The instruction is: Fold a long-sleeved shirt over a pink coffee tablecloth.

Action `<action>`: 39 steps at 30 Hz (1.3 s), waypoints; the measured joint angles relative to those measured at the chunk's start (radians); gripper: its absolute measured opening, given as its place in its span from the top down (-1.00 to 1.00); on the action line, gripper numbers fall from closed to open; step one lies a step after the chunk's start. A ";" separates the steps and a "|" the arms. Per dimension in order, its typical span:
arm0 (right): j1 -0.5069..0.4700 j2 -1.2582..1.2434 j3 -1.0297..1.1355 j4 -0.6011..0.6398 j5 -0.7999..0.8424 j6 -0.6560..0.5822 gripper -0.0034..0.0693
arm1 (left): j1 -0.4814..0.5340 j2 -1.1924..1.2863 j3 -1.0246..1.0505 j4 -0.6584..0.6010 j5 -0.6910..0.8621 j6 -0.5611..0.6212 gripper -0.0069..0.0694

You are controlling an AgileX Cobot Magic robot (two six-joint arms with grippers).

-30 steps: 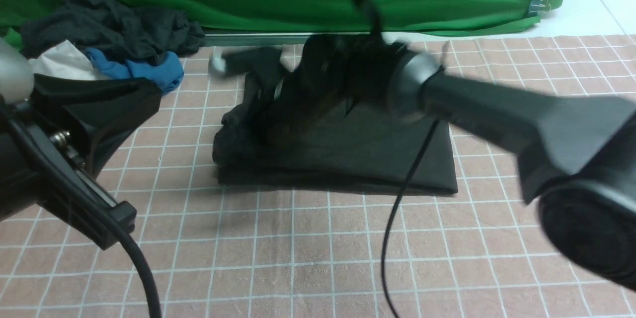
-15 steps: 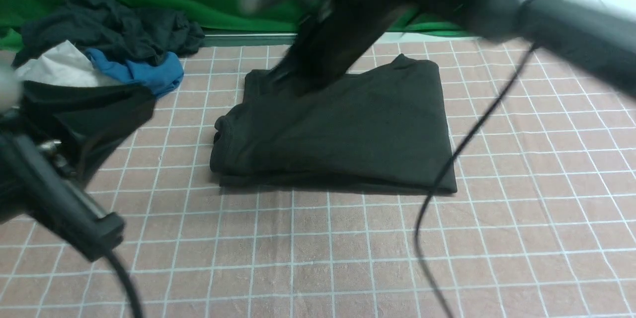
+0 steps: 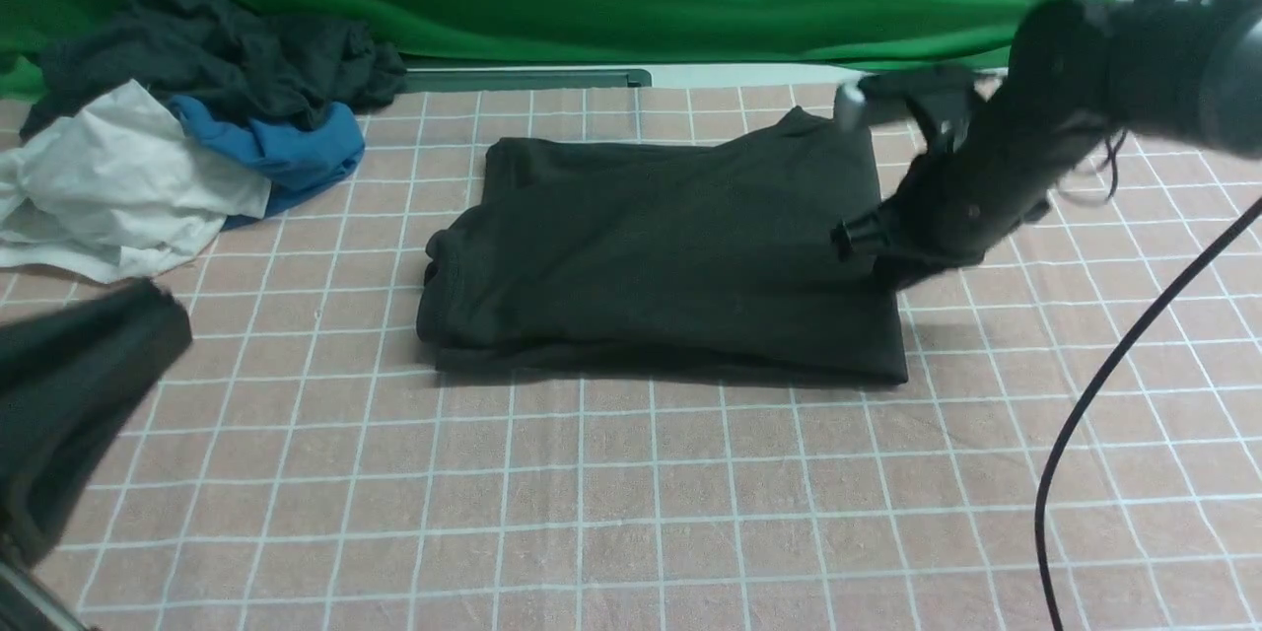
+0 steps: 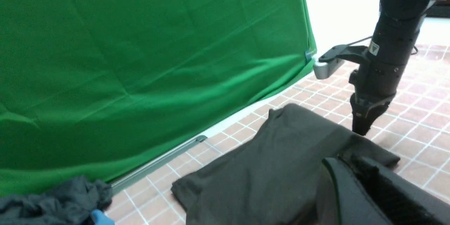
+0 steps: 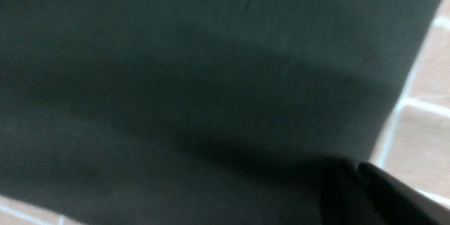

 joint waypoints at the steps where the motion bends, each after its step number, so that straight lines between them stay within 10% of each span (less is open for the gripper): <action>1: -0.013 0.006 -0.001 0.013 -0.024 0.015 0.79 | 0.000 -0.006 0.018 -0.001 0.000 0.000 0.77; 7: -0.067 0.006 -0.099 0.033 -0.091 0.076 0.52 | 0.000 -0.008 0.028 -0.001 -0.017 0.000 0.77; 14: -0.085 0.086 -0.287 0.057 -0.197 0.092 -0.44 | 0.000 -0.009 0.028 -0.001 -0.077 0.000 0.77; 18: -0.085 0.176 -0.362 0.060 -0.164 0.102 -0.55 | 0.000 -0.009 0.028 -0.001 -0.080 0.000 0.77; 27: -0.085 0.299 -0.408 0.089 -0.135 0.118 -0.34 | 0.000 -0.009 0.028 0.007 -0.067 0.000 0.77; 39: -0.085 0.300 -0.410 0.159 -0.186 0.076 0.71 | 0.000 -0.009 0.028 0.038 -0.095 0.000 0.77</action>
